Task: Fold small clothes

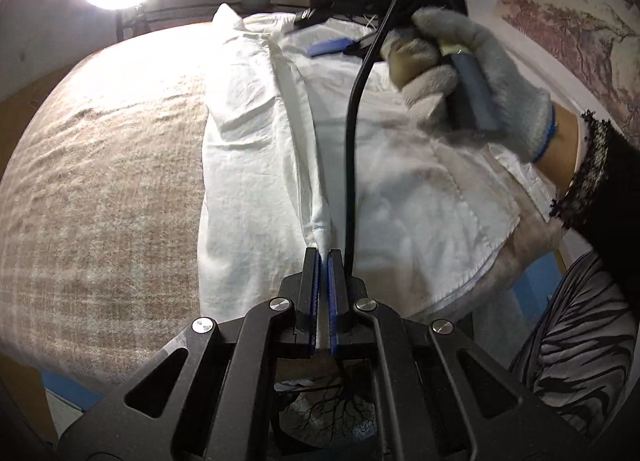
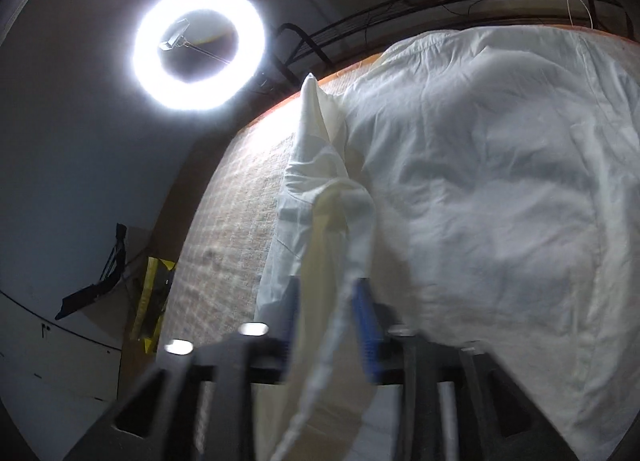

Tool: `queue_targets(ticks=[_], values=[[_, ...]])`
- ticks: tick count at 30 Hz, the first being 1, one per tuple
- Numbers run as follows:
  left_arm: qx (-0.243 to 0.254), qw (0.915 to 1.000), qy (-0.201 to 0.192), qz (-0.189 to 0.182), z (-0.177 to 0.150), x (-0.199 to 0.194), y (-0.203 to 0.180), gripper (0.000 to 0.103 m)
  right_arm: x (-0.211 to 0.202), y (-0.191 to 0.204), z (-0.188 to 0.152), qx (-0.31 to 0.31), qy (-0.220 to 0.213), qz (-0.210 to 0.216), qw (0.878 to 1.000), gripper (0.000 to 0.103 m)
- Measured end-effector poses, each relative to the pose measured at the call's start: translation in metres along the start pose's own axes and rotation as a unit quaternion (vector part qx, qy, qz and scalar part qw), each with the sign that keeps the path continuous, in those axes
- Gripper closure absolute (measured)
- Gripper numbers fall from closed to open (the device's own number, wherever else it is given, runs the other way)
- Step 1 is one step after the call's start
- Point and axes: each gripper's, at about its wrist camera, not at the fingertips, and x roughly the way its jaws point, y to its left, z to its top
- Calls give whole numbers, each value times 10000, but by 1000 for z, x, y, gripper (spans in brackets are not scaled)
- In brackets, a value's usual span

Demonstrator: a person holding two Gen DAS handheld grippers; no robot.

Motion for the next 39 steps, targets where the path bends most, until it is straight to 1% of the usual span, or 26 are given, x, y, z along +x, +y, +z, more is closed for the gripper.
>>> queue_targets(ticks=[1,3,5,10,12,13,14,15,16,17,19,20,22,24,26,29,32,33,35,37,39], values=[[18,10000,30,7,-1,2,-1,102,-4,-6,2,57,-44,120,9999,56],[88,9999,68,40,-2,6,-6,102,-7,-12,5,164,-109,214,9996,55],[142,9998,79,85,-3,8,-11,101,-3,-17,9,252,-124,229,9993,47],[59,9999,119,86,-3,10,-11,101,26,-18,18,257,-18,-49,9997,46],[83,9998,130,116,-2,12,-12,101,36,-19,21,225,33,-162,9996,49],[88,9998,132,123,-2,13,-12,101,39,-20,22,206,69,-134,9997,58],[81,9998,134,115,-2,13,-13,101,43,-19,23,189,114,-64,9997,78],[76,9998,126,91,-2,13,-13,102,47,-18,24,168,182,26,9997,87],[79,9999,122,85,-1,13,-13,101,49,-13,25,114,244,123,9996,101],[119,9998,129,96,-2,10,-13,101,48,-8,25,22,232,102,9997,103],[177,9995,249,-11,-6,5,-12,94,42,5,27,-304,117,-65,9994,103],[138,9994,290,-99,-10,1,-11,93,37,8,29,-444,50,-185,9988,103],[37,9991,301,-297,-19,-11,-5,88,31,5,32,-491,1,-417,9979,103],[-85,9987,283,-424,-28,-24,5,88,32,-4,32,-435,65,-631,9970,103],[-336,9983,204,-432,-29,-33,17,88,34,-11,29,-470,137,-739,9961,103],[-730,9969,-69,-301,-19,-39,37,88,35,-11,29,-566,152,-841,9947,103],[-1058,9938,-253,-237,-2,-27,51,88,33,-2,33,-584,11,-683,9960,103],[-1100,9934,-236,-226,1,-20,52,88,35,2,34,-663,57,-769,9948,103],[-977,9948,-110,-256,9,-4,47,88,46,7,33,-869,260,-1158,9891,103],[-718,9972,66,-206,9,9,39,88,53,2,30,-870,453,-1425,9849,103],[-674,9969,291,-289,2,20,35,88,55,-7,29,-822,615,-1627,9813,103]])
